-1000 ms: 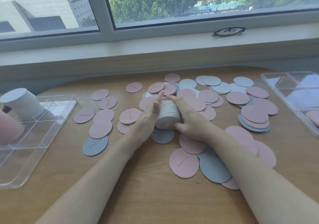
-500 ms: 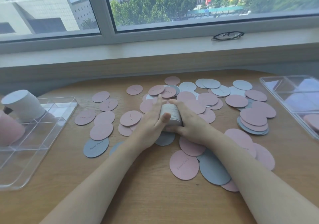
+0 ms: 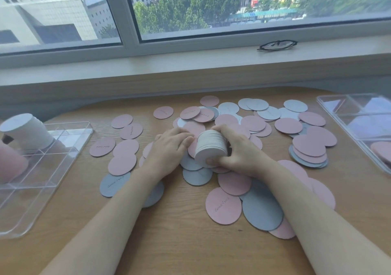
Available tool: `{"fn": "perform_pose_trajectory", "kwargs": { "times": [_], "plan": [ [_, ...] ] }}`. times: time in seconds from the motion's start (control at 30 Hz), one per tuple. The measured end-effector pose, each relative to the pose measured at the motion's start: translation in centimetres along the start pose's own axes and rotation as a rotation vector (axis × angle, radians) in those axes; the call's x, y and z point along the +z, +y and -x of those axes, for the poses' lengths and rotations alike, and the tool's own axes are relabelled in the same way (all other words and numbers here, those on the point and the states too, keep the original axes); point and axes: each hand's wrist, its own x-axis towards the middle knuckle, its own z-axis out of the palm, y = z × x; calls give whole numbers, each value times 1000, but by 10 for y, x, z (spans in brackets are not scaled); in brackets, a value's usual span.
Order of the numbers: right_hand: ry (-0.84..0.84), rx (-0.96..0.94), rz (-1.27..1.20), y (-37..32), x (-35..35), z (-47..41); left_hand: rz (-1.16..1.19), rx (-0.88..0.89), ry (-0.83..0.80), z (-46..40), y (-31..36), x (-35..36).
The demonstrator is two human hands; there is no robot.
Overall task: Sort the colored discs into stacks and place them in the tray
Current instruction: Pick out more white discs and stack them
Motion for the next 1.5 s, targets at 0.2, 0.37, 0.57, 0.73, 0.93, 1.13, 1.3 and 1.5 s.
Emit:
{"fn": "perform_pose_trajectory", "kwargs": {
  "times": [0.2,0.37,0.57,0.73,0.93,1.13,1.3,1.5],
  "plan": [
    [9,-15,-11,2,2,-1,-21,-66,213,-10,0,-13],
    [13,-12,-22,3,2,-1,-112,-319,125,-57,0,-16],
    [16,-19,-19,7,3,-3,-266,-476,-35,-93,-3,-4],
    [16,-15,-12,8,4,-4,-116,-502,-69,-95,-7,-17],
    [22,-18,-21,9,5,-4,-9,-524,61,-76,-19,-28],
    [17,-23,-23,5,5,-3,267,-455,296,-31,-18,-43],
    [12,-18,-103,1,7,-2,601,-193,275,14,2,-39],
    [-21,21,-93,1,6,-1,708,-146,294,30,19,-11]
  ]
}}
